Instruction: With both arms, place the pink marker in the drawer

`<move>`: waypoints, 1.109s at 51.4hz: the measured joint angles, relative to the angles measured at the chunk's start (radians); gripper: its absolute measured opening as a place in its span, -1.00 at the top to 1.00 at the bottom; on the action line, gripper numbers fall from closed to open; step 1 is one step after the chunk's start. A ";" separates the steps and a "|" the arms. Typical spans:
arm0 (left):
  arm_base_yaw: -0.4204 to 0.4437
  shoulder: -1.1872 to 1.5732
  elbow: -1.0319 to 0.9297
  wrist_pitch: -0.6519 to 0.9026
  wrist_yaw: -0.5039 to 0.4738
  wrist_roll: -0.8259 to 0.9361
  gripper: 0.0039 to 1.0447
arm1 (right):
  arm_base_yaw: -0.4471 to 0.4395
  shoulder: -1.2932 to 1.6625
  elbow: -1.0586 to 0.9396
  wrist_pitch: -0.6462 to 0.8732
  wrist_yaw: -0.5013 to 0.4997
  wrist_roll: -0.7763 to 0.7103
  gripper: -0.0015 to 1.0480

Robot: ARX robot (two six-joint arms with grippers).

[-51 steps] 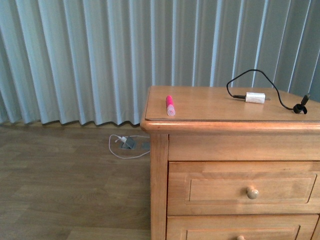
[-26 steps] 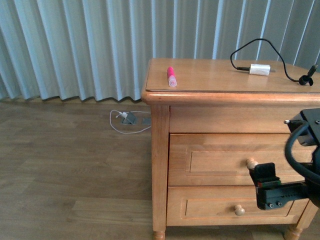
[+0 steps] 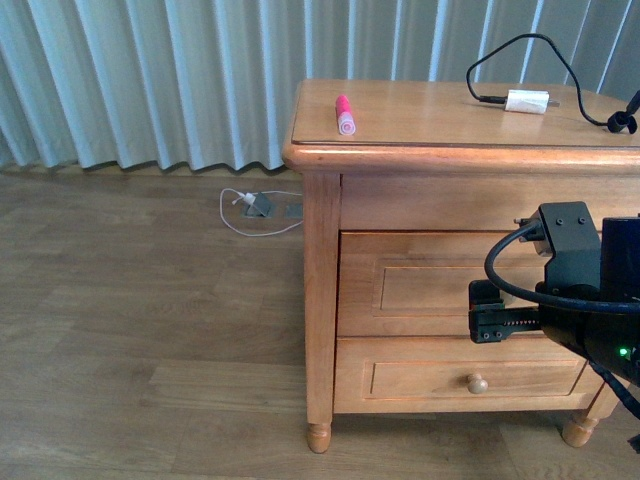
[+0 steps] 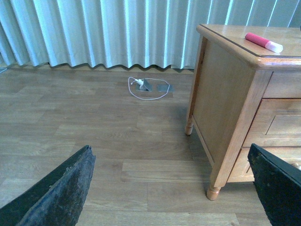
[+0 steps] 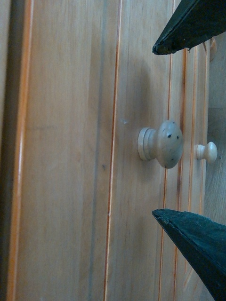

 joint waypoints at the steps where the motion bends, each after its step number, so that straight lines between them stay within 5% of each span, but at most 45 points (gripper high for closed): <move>1: 0.000 0.000 0.000 0.000 0.000 0.000 -0.89 | 0.000 0.002 0.003 0.000 0.000 0.000 -0.84; 50: 0.000 0.000 0.000 0.000 0.000 0.000 -0.89 | 0.020 0.033 0.024 0.016 -0.039 -0.002 -0.84; 57: 0.000 0.000 0.000 0.000 0.000 0.000 -0.89 | 0.024 0.032 0.024 0.016 -0.034 0.006 -0.52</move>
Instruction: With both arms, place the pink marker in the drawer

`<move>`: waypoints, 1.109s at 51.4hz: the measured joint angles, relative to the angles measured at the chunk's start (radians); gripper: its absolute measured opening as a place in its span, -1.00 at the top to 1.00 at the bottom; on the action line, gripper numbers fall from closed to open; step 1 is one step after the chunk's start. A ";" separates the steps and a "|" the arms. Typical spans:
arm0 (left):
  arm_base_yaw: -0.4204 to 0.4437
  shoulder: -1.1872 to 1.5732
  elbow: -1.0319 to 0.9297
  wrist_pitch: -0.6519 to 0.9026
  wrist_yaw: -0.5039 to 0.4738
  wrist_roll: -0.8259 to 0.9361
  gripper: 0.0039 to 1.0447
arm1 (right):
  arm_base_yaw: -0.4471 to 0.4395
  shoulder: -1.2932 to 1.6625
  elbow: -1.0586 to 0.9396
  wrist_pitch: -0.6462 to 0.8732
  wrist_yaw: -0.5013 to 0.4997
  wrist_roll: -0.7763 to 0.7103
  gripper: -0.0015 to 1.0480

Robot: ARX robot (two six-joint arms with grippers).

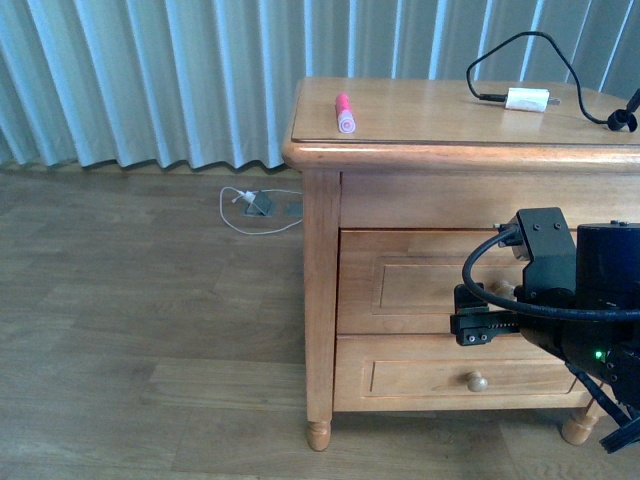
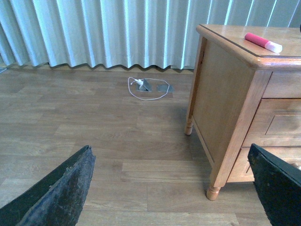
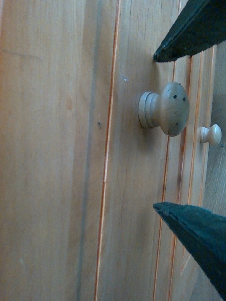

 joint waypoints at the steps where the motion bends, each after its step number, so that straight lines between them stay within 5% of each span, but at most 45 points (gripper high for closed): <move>1: 0.000 0.000 0.000 0.000 0.000 0.000 -0.89 | 0.001 0.000 0.000 0.000 0.001 0.000 -0.45; 20: 0.000 0.000 0.000 0.000 0.000 0.000 -0.89 | -0.002 -0.007 0.001 -0.005 0.040 0.014 0.56; 57: 0.000 0.000 0.000 0.000 0.000 0.000 -0.89 | -0.037 -0.112 -0.185 0.030 -0.021 0.089 0.58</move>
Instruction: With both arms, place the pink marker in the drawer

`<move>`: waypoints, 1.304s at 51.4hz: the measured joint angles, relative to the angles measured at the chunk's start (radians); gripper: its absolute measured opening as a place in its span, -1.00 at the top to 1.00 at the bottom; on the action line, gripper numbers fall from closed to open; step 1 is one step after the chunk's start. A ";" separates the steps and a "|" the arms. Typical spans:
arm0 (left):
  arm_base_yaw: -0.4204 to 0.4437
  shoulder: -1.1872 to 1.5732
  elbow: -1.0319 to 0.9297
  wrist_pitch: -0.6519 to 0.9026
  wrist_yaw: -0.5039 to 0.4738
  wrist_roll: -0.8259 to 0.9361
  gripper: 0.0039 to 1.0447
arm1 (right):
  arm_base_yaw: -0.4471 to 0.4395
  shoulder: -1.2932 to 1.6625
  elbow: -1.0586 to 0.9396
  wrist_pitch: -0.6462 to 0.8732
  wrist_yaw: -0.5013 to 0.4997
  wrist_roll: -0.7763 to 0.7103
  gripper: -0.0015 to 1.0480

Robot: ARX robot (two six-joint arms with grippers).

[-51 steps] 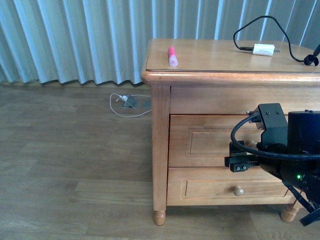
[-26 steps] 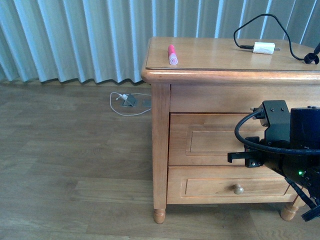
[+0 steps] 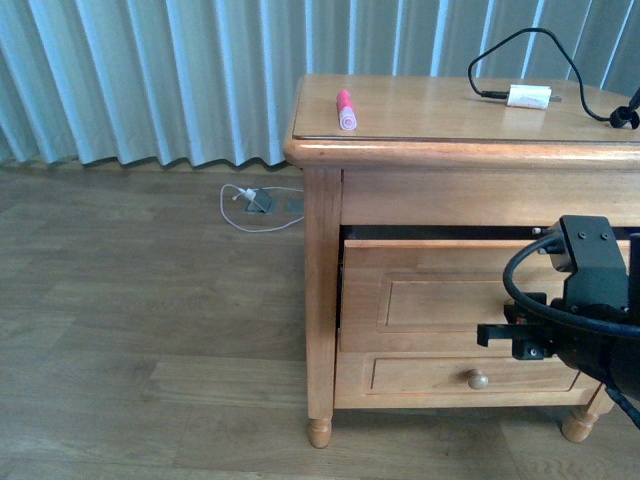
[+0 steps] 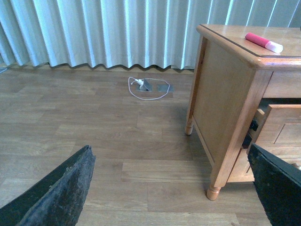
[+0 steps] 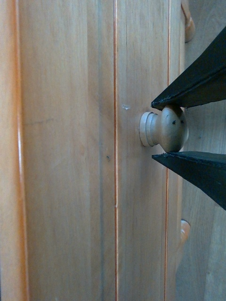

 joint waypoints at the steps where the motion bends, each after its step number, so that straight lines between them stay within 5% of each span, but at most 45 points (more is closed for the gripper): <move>1: 0.000 0.000 0.000 0.000 0.000 0.000 -0.89 | -0.003 -0.009 -0.019 0.009 -0.007 0.003 0.58; 33: 0.000 0.000 0.000 0.000 0.000 0.000 -0.89 | -0.127 -0.111 -0.483 0.359 -0.204 -0.059 0.58; 46: 0.000 0.000 0.000 0.000 0.000 0.000 -0.89 | -0.187 -0.197 -0.578 0.402 -0.228 -0.058 -0.17; 58: 0.000 0.000 0.000 0.000 0.000 0.000 -0.89 | -0.314 -0.587 -0.665 0.085 -0.388 -0.076 -0.86; 67: 0.000 0.000 0.000 0.000 0.000 0.000 -0.89 | -0.491 -1.104 -0.657 -0.428 -0.582 -0.138 -0.84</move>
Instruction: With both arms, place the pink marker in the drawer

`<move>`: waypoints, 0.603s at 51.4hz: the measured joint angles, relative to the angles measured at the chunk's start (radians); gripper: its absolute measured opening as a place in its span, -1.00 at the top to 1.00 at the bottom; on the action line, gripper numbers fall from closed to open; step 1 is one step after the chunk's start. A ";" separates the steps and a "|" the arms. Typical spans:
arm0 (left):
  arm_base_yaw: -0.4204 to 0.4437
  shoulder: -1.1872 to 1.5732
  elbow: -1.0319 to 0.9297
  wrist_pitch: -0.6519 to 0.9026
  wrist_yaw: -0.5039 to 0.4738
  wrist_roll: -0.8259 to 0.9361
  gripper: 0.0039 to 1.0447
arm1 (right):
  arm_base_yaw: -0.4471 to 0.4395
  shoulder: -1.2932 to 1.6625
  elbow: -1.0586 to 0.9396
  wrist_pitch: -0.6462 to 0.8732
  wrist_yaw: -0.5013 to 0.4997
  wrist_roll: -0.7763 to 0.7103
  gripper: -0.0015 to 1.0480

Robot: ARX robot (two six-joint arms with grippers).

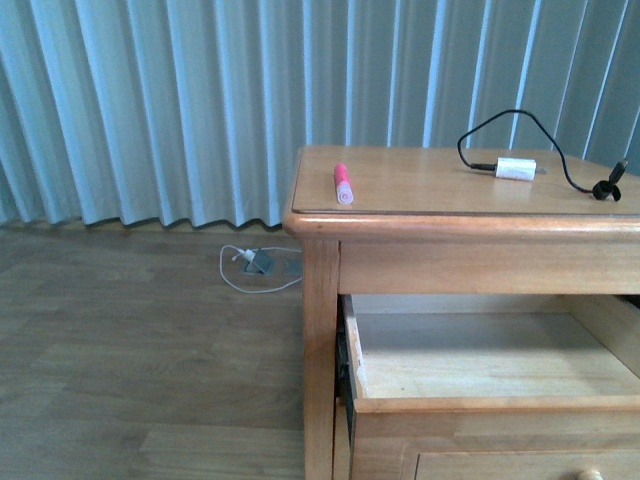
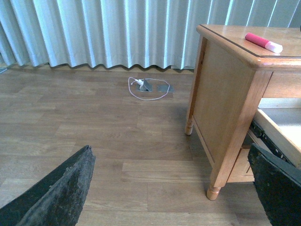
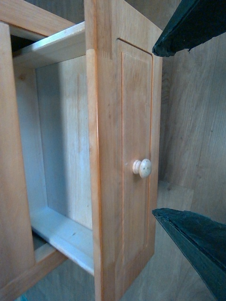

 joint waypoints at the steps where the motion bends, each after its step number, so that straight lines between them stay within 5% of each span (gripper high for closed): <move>1: 0.000 0.000 0.000 0.000 0.000 0.000 -0.89 | -0.016 -0.040 0.002 -0.040 -0.020 -0.008 -0.84; 15: 0.000 0.000 0.000 0.000 0.000 0.000 -0.89 | -0.229 -0.367 0.038 -0.438 -0.233 -0.118 -0.84; 31: 0.000 0.000 0.000 0.000 0.000 0.000 -0.89 | -0.271 -0.401 0.046 -0.487 -0.264 -0.127 -0.84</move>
